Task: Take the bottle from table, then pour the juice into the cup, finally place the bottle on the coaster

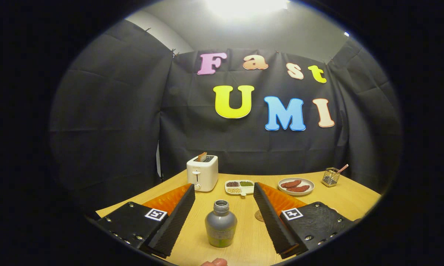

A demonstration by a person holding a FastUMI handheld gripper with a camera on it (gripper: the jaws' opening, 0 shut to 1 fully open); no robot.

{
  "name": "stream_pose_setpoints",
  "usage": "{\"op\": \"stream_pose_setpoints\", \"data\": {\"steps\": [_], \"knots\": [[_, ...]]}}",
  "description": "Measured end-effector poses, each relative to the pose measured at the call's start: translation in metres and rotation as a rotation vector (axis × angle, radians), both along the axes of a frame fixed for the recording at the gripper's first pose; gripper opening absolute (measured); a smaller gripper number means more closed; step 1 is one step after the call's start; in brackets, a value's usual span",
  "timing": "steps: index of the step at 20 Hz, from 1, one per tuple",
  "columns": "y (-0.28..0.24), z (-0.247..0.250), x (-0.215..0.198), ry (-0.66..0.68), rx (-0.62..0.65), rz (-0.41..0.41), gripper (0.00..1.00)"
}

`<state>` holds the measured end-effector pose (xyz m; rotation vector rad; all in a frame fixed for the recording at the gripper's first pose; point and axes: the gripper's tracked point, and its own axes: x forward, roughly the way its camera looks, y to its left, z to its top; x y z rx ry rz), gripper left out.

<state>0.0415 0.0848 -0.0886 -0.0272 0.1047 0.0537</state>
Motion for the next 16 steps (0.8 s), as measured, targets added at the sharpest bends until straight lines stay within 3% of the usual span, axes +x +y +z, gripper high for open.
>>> {"op": "stream_pose_setpoints", "data": {"steps": [16], "knots": [[0.005, -0.097, 0.025, 0.188, 0.029, -0.097, 0.97]]}}
